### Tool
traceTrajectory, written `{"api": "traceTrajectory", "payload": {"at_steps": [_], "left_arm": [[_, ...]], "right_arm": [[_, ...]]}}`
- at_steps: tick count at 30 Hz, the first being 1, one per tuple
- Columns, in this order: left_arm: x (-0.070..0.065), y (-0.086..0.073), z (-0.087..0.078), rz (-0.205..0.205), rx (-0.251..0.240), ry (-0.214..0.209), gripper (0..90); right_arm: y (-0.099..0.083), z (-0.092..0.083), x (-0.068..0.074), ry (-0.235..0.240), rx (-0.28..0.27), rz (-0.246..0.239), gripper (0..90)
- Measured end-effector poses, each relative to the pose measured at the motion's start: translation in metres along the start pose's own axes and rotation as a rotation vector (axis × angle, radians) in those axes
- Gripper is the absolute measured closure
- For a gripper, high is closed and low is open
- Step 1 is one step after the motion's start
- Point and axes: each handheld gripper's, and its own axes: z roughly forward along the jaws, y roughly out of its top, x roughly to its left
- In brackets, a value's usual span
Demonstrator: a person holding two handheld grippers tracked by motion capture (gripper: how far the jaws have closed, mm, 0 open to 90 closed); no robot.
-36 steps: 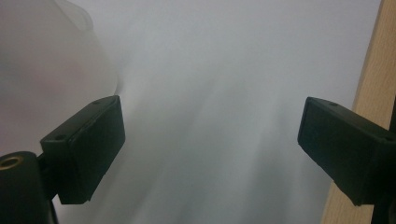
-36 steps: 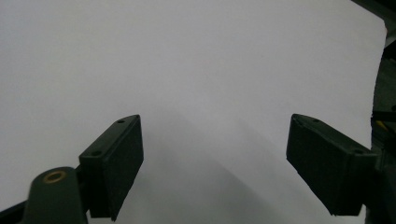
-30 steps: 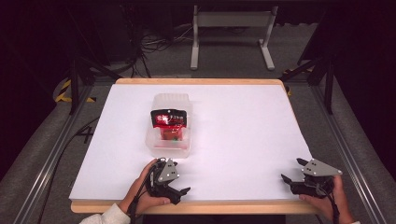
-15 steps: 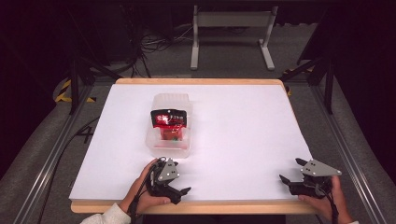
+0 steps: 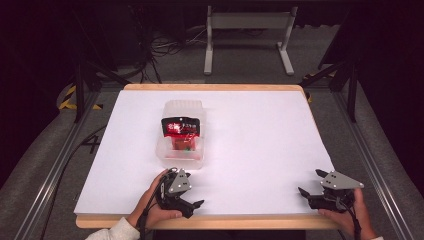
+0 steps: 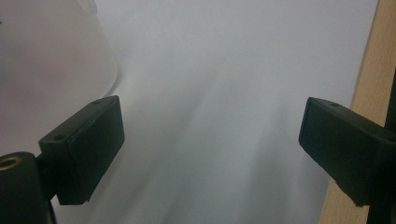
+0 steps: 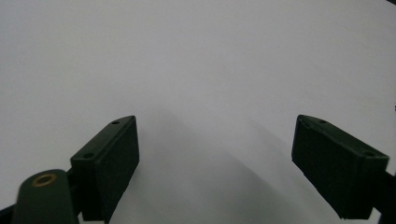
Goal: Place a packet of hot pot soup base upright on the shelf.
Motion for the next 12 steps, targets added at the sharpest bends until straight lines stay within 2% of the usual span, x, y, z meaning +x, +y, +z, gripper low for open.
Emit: {"api": "traceTrajectory", "payload": {"at_steps": [10,12], "left_arm": [[0.0014,-0.0005,-0.0009,-0.002,-0.005,-0.003,7.3],[0.0013,-0.0006,-0.0008,-0.005,-0.004,-0.004,7.3]], "right_arm": [[0.0014,0.0017,0.0015,0.008,0.004,-0.003,15.6],[0.0018,0.002,0.0015,0.016,0.001,0.009,15.7]]}}
